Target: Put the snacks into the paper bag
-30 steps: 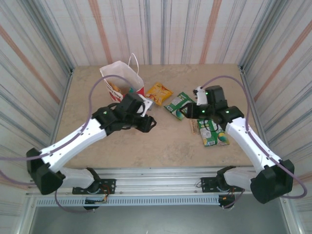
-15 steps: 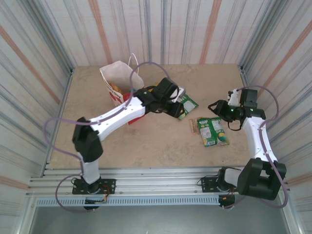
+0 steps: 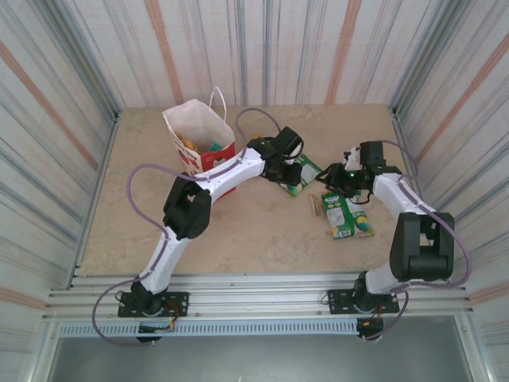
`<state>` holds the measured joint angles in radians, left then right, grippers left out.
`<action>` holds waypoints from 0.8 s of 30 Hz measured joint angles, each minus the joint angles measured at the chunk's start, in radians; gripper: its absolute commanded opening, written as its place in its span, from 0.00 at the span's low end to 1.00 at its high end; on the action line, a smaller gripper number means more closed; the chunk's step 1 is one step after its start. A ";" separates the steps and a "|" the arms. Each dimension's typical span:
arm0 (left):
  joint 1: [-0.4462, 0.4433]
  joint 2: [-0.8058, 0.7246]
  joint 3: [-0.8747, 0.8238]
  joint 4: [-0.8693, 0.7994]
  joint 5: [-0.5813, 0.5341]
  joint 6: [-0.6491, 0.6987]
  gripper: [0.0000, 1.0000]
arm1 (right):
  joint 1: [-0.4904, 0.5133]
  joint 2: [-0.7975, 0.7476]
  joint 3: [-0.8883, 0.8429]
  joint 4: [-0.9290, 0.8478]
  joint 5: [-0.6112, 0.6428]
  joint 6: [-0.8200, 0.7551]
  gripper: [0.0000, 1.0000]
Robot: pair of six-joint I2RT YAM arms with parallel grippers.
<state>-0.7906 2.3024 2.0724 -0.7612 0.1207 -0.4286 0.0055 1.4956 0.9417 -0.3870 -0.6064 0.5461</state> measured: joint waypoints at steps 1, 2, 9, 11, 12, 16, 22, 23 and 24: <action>0.012 0.009 0.000 0.000 -0.003 -0.011 0.56 | 0.011 0.016 0.000 0.025 0.009 0.029 0.56; 0.025 0.015 0.000 0.000 -0.011 -0.021 0.56 | 0.023 0.032 0.000 0.051 0.018 0.058 0.56; 0.051 0.037 0.006 0.006 -0.030 -0.048 0.51 | 0.077 0.120 0.000 0.177 0.092 0.195 0.56; 0.051 0.051 0.007 0.006 -0.029 -0.051 0.45 | 0.080 0.151 0.000 0.216 0.103 0.224 0.56; 0.051 0.060 0.007 0.007 -0.029 -0.054 0.42 | 0.080 0.167 0.000 0.233 0.110 0.235 0.56; 0.051 0.091 0.007 0.007 -0.025 -0.064 0.37 | 0.082 0.235 0.000 0.283 0.126 0.270 0.56; 0.056 0.106 0.007 0.007 -0.006 -0.071 0.33 | 0.089 0.328 0.002 0.391 0.111 0.312 0.56; 0.056 0.106 0.008 0.007 -0.003 -0.071 0.33 | 0.089 0.335 0.003 0.412 0.108 0.318 0.56; 0.056 0.107 0.008 0.007 0.001 -0.073 0.33 | 0.089 0.345 0.003 0.439 0.102 0.326 0.55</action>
<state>-0.7345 2.4092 2.0800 -0.7544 0.1219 -0.5018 0.0948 1.8404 0.9447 0.0521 -0.5045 0.8719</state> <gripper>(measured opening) 0.336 0.557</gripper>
